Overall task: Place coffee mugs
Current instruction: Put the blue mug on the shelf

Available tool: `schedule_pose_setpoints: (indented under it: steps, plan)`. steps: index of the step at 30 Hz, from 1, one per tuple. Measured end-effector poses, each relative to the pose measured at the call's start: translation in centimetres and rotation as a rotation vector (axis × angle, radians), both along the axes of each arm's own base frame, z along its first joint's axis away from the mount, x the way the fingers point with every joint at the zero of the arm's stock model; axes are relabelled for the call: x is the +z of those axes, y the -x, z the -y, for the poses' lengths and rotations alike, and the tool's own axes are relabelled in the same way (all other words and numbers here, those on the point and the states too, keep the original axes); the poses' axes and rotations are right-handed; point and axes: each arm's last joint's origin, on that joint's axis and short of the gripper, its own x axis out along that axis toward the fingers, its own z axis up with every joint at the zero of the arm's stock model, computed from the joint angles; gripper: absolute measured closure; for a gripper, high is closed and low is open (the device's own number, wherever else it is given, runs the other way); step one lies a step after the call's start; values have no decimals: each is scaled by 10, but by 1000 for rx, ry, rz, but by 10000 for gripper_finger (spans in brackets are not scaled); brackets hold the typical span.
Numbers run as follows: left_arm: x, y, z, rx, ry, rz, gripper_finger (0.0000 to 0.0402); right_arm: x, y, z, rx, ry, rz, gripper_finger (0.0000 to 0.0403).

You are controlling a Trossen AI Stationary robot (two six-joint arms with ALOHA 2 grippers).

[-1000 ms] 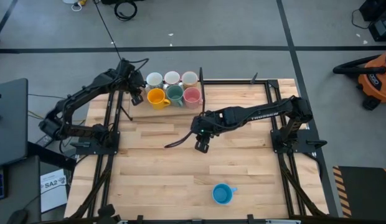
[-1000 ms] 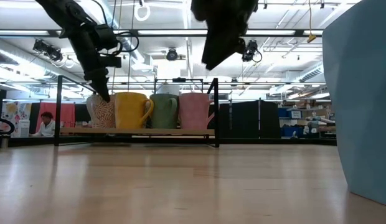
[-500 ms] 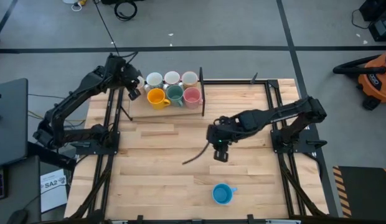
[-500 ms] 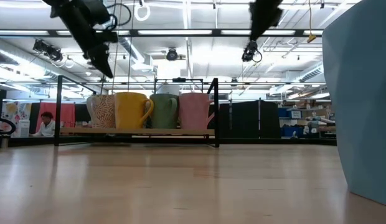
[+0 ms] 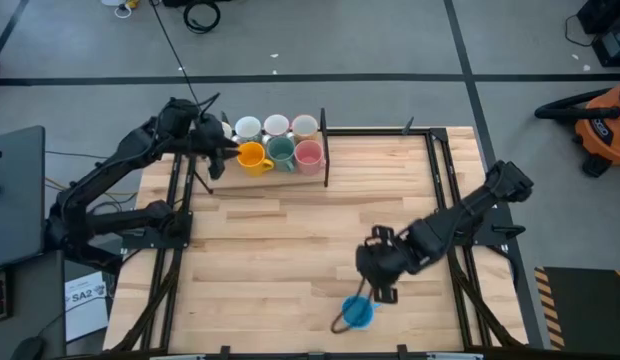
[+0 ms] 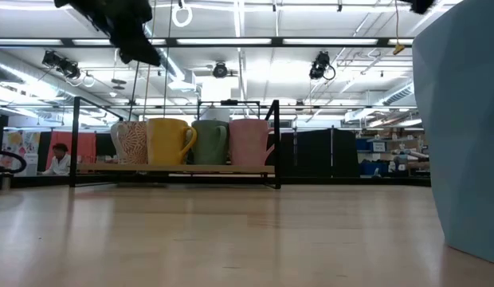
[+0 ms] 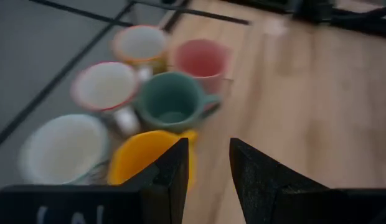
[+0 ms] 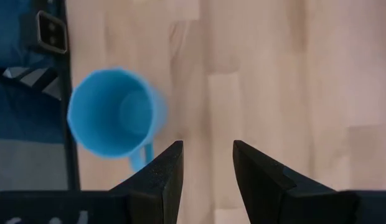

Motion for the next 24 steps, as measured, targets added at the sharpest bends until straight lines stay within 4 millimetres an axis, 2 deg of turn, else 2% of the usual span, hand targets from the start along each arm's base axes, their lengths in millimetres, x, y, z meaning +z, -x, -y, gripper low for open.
schedule_pose_setpoints:
  steps: [5,10,24]
  plan:
    - [-1,-11,12,-92,17,5,278,-29,12,-24,0,-41,5,258]
    - [0,-19,23,-162,15,7,278,-51,16,-39,-23,-125,56,258]
    - [0,-27,37,-210,54,13,278,-79,38,-52,2,-164,-29,258]
